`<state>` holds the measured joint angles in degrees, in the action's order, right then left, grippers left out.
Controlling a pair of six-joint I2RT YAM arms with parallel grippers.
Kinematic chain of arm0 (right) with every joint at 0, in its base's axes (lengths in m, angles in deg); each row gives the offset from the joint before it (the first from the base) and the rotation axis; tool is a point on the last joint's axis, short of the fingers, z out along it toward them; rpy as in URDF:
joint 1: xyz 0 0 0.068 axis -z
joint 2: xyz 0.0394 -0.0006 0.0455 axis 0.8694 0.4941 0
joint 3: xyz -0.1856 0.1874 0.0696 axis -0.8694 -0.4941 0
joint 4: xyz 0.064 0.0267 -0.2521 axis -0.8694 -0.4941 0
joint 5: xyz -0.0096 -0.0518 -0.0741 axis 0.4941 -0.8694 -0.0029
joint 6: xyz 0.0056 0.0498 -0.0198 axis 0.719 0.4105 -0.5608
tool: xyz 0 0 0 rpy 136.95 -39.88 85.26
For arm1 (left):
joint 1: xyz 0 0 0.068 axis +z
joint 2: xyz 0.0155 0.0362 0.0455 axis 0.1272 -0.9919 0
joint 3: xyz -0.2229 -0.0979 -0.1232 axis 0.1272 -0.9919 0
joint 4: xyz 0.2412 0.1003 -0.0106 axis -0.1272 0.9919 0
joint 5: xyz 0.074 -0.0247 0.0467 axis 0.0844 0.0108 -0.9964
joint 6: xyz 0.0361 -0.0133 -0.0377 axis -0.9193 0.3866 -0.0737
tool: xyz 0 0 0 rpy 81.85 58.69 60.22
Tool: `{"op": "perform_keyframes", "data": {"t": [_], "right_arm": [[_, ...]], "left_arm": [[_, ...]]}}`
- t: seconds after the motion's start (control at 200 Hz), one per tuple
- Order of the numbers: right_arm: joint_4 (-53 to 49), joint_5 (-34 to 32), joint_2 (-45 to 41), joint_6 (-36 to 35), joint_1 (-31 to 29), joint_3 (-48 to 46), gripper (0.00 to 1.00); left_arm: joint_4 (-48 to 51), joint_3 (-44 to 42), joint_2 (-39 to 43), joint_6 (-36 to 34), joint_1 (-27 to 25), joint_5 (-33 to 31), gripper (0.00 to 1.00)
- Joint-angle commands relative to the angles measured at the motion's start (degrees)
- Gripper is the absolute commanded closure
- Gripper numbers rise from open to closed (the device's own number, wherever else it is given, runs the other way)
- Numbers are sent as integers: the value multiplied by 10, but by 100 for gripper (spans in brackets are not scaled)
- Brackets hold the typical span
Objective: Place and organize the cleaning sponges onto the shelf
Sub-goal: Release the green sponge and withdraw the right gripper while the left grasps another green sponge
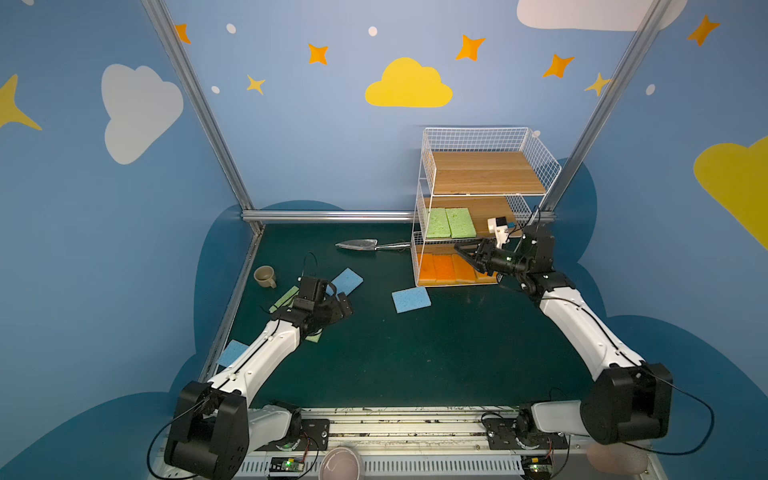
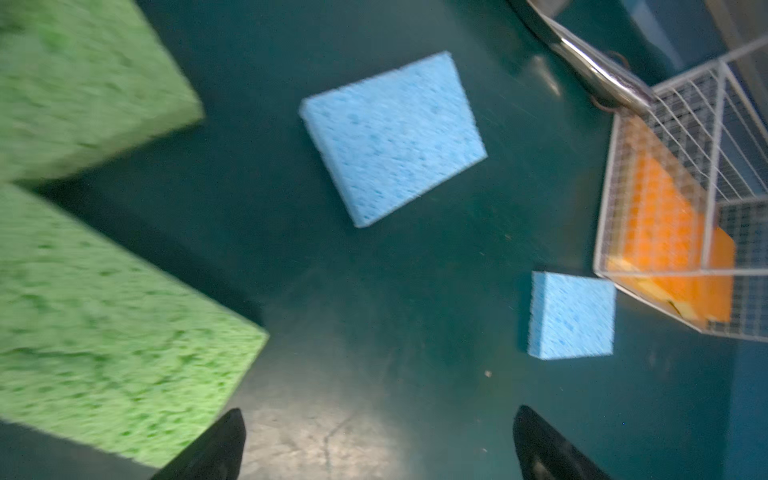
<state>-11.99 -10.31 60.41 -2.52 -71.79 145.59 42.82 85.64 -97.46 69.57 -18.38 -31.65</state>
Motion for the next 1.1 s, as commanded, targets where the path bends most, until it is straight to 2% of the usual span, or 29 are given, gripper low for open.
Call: {"op": "perform_keyframes", "data": {"t": [0.0,0.095,0.18,0.375,0.531,0.676,0.761,0.916,1.001,1.091], "right_arm": [[-7,-2,-19,-30,-14,-40,58],[-5,1,-23,-36,-26,-66,58],[-7,5,-16,-45,-36,-84,58],[-15,32,1,-56,-44,-114,58],[-11,24,-3,-62,-48,-146,58],[-3,13,1,-54,-50,-174,60],[12,10,8,-35,-50,-198,61],[51,-23,-9,13,-48,-269,63],[50,-51,-39,29,-47,-302,62],[32,-81,-81,47,-46,-330,60]], "left_arm": [[16,-15,4,-4,26,-41,0],[-11,-21,-8,-14,42,-44,0],[-55,-31,-27,-27,45,-22,0],[-80,-23,-113,-43,46,11,1],[-123,-41,-147,-26,19,35,1],[-155,-46,-158,15,-68,30,1],[-201,-47,-168,68,-134,40,1],[-282,-21,-213,161,-253,11,1],[-339,-3,-241,193,-297,-10,0],[-353,42,-273,208,-326,-26,1]]}}
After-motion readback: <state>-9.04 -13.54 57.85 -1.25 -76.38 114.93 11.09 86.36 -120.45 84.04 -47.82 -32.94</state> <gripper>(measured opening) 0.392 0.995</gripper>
